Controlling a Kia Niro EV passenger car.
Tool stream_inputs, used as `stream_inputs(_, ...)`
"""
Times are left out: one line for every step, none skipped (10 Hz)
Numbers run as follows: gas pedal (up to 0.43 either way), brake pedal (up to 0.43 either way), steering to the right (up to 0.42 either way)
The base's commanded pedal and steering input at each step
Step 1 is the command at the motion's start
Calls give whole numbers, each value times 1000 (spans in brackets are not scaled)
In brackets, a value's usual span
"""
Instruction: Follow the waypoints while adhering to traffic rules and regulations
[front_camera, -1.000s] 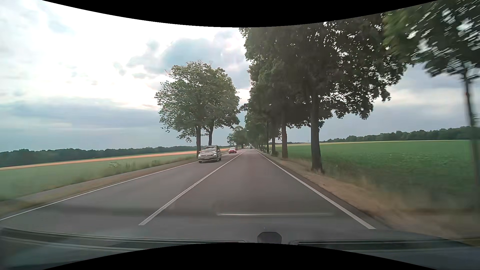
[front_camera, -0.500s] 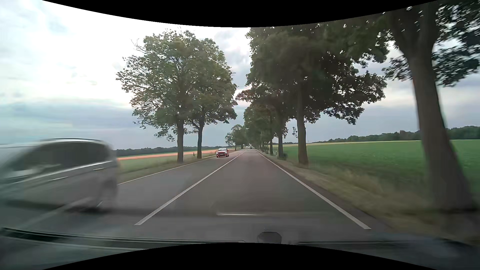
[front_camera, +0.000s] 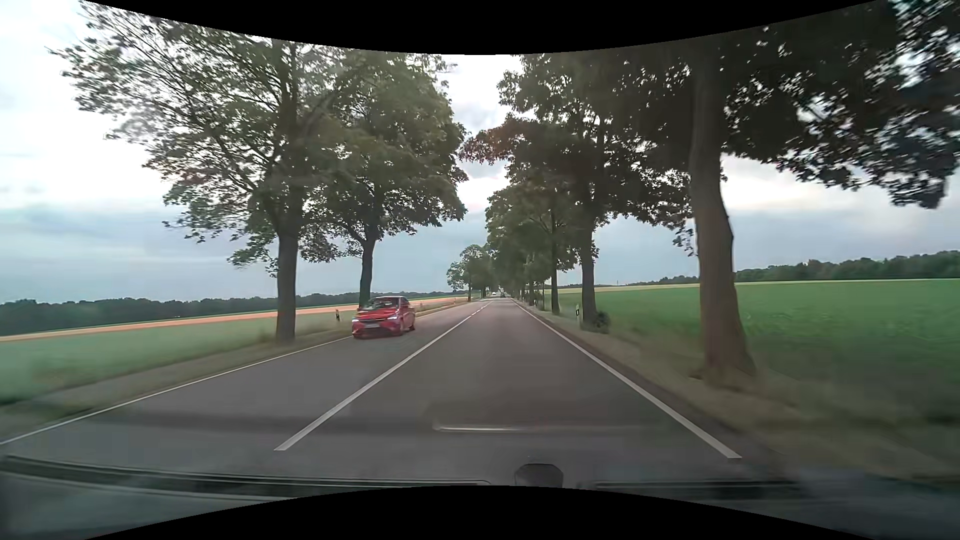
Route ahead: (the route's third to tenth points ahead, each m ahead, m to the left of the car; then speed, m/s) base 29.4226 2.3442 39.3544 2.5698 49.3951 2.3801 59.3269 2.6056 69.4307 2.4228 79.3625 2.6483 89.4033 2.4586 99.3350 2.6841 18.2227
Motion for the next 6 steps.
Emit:
stream_inputs(177, 0, -3)
stream_inputs(177, 0, -3)
stream_inputs(177, 0, -3)
stream_inputs(177, 0, -3)
stream_inputs(177, 0, -3)
stream_inputs(177, 0, -3)
